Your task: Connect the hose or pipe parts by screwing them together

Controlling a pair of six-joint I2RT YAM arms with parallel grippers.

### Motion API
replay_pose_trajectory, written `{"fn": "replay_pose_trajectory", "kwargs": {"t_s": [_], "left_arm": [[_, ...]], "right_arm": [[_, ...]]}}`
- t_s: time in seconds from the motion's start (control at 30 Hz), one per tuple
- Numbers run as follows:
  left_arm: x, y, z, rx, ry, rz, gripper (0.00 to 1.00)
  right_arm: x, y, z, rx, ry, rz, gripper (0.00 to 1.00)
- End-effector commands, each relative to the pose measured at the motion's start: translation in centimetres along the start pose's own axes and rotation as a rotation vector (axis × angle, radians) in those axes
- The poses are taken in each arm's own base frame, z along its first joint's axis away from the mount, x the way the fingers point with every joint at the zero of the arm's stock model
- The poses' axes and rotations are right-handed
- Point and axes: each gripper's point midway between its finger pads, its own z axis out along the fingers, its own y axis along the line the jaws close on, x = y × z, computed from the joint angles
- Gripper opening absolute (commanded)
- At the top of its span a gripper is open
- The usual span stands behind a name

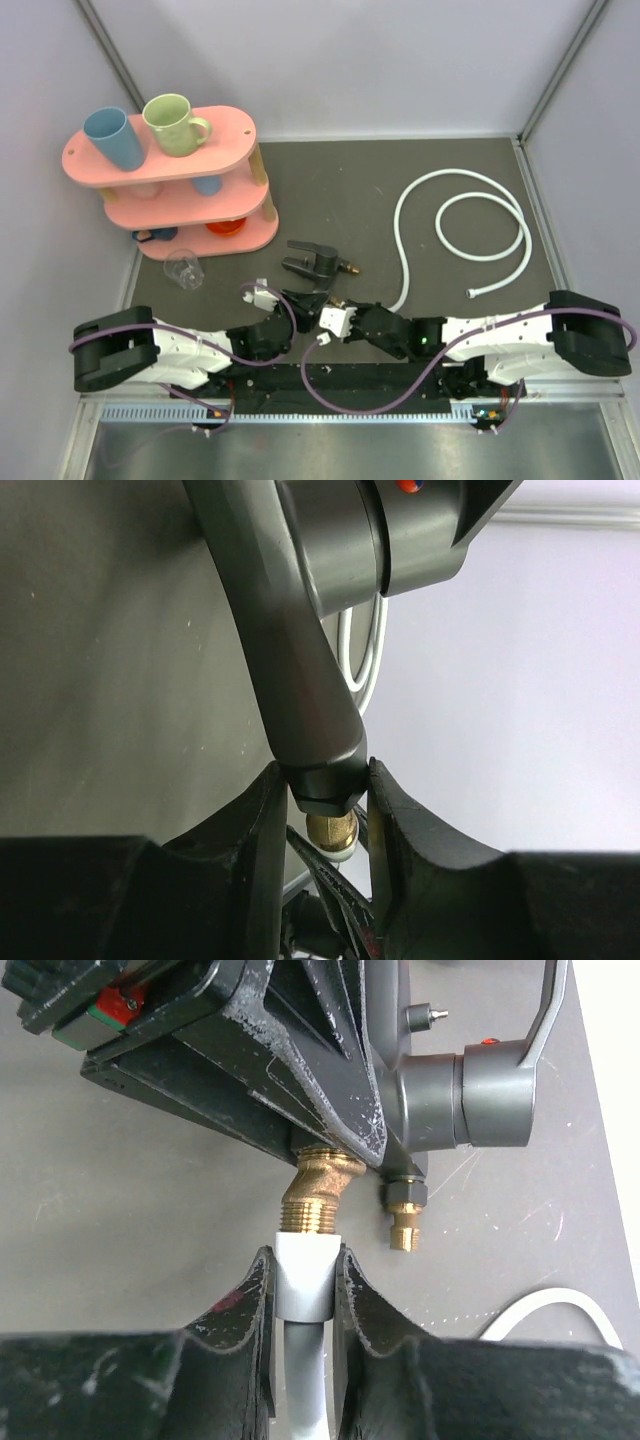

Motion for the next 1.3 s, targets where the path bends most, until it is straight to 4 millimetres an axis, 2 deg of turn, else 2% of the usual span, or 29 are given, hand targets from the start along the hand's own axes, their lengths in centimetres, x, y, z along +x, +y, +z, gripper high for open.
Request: {"fn": "replay_pose_trajectory", "kwargs": {"t_s": [0.0, 0.07, 0.1, 0.13, 0.33, 0.4, 0.43, 0.47, 0.53, 0.6, 0.63, 0.73, 0.93, 0.97, 1.0, 1.07, 1.1, 1.17, 1.2, 1.23, 1.27], "left_arm": [[1.2, -2.9, -0.2, 0.072, 0.049, -0.07, 0.0], [1.5, -2.9, -0.4, 0.08, 0.067, -0.084, 0.0], [1.6, -2.7, -0.5, 0.079, 0.078, -0.08, 0.0], [1.7, -2.5, -0.6, 0.079, 0.079, -0.078, 0.0], [1.7, -3.0, -0.7, 0.109, 0.078, -0.065, 0.0], [1.9, -3.6, -0.7, 0.127, 0.081, -0.058, 0.0], [1.9, -3.7, -0.7, 0.131, 0.081, -0.053, 0.0], [2.0, -3.8, -0.7, 0.134, 0.082, -0.049, 0.0], [2.1, -4.0, -0.7, 0.14, 0.081, -0.044, 0.0], [2.1, -4.2, -0.7, 0.144, 0.079, -0.042, 0.0], [2.1, -4.4, -0.7, 0.15, 0.076, -0.044, 0.0], [2.1, -4.4, -0.6, 0.152, 0.073, -0.041, 0.0], [1.8, -3.5, -0.5, 0.13, 0.06, -0.039, 0.0], [1.7, -3.2, -0.5, 0.12, 0.056, -0.039, 0.0], [1.5, -3.2, -0.4, 0.12, 0.045, -0.041, 0.0], [1.3, -3.1, -0.3, 0.113, 0.033, -0.042, 0.0], [1.1, -3.1, -0.3, 0.111, 0.022, -0.042, 0.0], [0.9, -3.2, -0.3, 0.108, 0.01, -0.042, 0.0], [0.8, -3.1, -0.3, 0.101, 0.005, -0.035, 0.0], [0.6, -3.1, -0.2, 0.099, -0.007, -0.036, 0.0], [0.5, -3.2, -0.2, 0.1, -0.012, -0.037, 0.0]], "right_arm": [[-4.6, -3.1, 0.5, 0.113, -0.138, 0.125, 0.01], [-5.1, -2.7, 0.7, 0.046, -0.183, 0.256, 0.0], [-5.2, -4.4, 0.5, 0.069, -0.215, 0.329, 0.0], [-5.5, -3.5, 0.4, -0.007, -0.251, 0.411, 0.0], [-6.1, -5.8, -1.1, -0.188, -0.366, 0.76, 0.0], [-6.1, -5.9, -1.5, -0.247, -0.376, 0.812, 0.0], [-6.8, -5.4, -2.1, -0.325, -0.393, 0.866, 0.0], [-6.2, -6.0, -2.0, -0.333, -0.388, 0.897, 0.0], [-6.4, -5.5, -2.3, -0.409, -0.372, 0.951, 0.0], [-5.3, -5.0, -1.6, -0.431, -0.308, 0.987, 0.0], [-5.6, -5.1, -1.5, -0.453, -0.297, 1.007, 0.0], [-4.6, -4.4, -0.9, -0.479, -0.253, 1.07, 0.0], [-2.3, -5.0, 0.5, -0.452, -0.232, 1.161, 0.01], [-2.2, -5.1, 0.6, -0.446, -0.228, 1.158, 0.04], [-2.0, -5.1, 0.7, -0.442, -0.211, 1.156, 0.15], [-1.9, -5.5, 0.5, -0.421, -0.202, 1.139, 0.2], [-1.7, -5.4, 0.3, -0.419, -0.177, 1.137, 0.28], [-1.5, -6.0, -0.4, -0.374, -0.169, 1.099, 0.36], [-1.7, -6.4, -0.8, -0.359, -0.168, 1.075, 0.43], [-0.4, -5.9, -1.0, -0.331, -0.101, 1.052, 0.46], [-0.7, -6.6, -1.7, -0.302, -0.114, 1.024, 0.48]]}}
